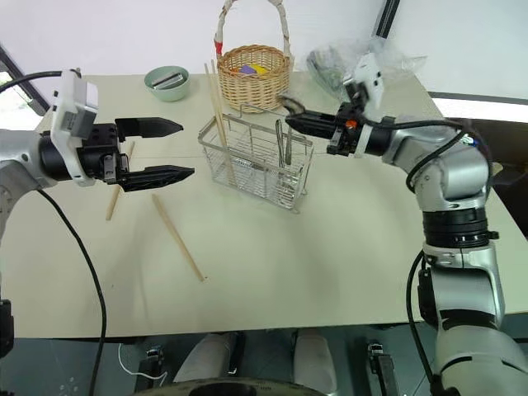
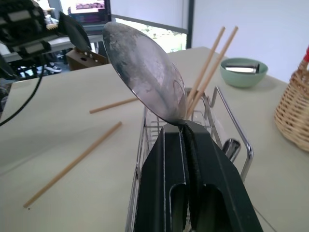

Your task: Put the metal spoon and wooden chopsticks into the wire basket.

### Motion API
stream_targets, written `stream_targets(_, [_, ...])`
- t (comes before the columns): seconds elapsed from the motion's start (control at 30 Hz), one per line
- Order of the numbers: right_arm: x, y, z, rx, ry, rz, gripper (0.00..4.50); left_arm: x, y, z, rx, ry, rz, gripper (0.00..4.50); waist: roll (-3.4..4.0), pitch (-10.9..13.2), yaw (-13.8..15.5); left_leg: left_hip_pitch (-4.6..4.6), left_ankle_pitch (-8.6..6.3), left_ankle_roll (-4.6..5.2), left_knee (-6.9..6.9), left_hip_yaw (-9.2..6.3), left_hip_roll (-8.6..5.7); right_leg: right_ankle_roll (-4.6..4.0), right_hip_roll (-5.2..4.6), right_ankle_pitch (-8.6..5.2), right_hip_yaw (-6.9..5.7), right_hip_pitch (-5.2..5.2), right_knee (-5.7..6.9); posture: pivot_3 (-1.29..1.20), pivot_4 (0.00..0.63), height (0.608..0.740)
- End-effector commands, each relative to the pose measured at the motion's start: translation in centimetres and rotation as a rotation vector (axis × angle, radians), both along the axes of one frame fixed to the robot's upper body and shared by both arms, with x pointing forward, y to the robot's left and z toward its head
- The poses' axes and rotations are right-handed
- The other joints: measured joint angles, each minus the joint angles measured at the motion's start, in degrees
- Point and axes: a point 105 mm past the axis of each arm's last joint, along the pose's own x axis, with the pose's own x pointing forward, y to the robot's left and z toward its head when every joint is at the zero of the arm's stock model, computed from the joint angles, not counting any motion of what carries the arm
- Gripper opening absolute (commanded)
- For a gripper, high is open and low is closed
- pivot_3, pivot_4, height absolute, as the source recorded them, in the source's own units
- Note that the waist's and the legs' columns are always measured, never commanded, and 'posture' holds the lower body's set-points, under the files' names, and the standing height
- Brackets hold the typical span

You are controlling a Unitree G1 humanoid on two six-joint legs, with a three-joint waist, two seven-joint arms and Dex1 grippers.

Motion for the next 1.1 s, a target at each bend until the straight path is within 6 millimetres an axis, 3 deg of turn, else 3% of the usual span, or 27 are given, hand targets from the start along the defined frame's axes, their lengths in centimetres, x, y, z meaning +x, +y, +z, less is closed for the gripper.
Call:
stream_targets(0.03, [-1.2,0.7,0.5,0.022,-0.021,0.037,1.25,-0.3,0.2,1.1,0.004,-0.054,0.007,4.50,0.00,0.00,0.03,0.01,0.00,0.00,0.00,-0.02,0.01,0.00,0.02,0.00,0.00,0.01,0.01,0.00,0.150,0.678])
stream_targets(0.23, [-0.5,0.6,1.3,0.049,-0.059,-0.039,4.28,-0.3,0.3,1.3,0.000,-0.063,0.015,4.50,0.00,0.00,0.02,0.03,0.01,0.00,0.10,-0.03,0.00,-0.01,0.04,0.00,0.00,0.06,0.02,0.00,0.150,0.678])
stream_targets(0.43, [-2.1,-2.1,6.5,0.118,-0.170,-0.006,4.28,1.7,3.3,2.8,-0.118,-0.078,0.195,4.50,0.03,0.02,0.15,0.04,0.01,0.00,0.08,-0.07,0.01,0.00,0.09,0.00,-0.01,0.06,0.03,0.00,0.150,0.678])
stream_targets(0.57, [-4.6,-3.0,7.8,0.075,-0.215,0.082,4.28,3.8,7.0,3.4,-0.203,-0.085,0.406,4.50,0.01,0.01,0.10,0.05,-0.01,0.03,0.01,-0.10,0.01,0.00,0.10,0.00,-0.04,0.08,0.00,0.00,0.150,0.678])
stream_targets(0.7, [-8.1,-3.4,5.9,-0.045,-0.181,0.197,4.28,7.8,13.4,1.7,-0.205,-0.005,0.822,4.50,-0.02,-0.01,0.20,0.05,-0.03,0.06,-0.01,-0.12,0.01,0.08,0.10,0.01,-0.09,0.10,0.01,0.00,0.150,0.678])
stream_targets(0.87, [-9.9,-3.0,2.9,-0.094,-0.107,0.237,4.28,11.0,17.1,-1.4,-0.188,0.169,1.169,4.50,-0.16,-0.08,0.40,0.05,-0.03,0.07,0.11,-0.06,-0.01,0.32,0.04,0.15,-0.08,0.14,0.00,0.00,0.150,0.678])
stream_targets(1.1, [-10.8,-2.4,1.3,-0.088,-0.067,0.217,4.28,13.6,16.2,-5.7,-0.078,0.344,1.229,4.50,-0.27,-0.14,0.35,0.04,-0.02,0.05,0.19,-0.08,-0.04,0.39,0.01,0.18,-0.08,0.16,0.01,0.00,0.150,0.678])
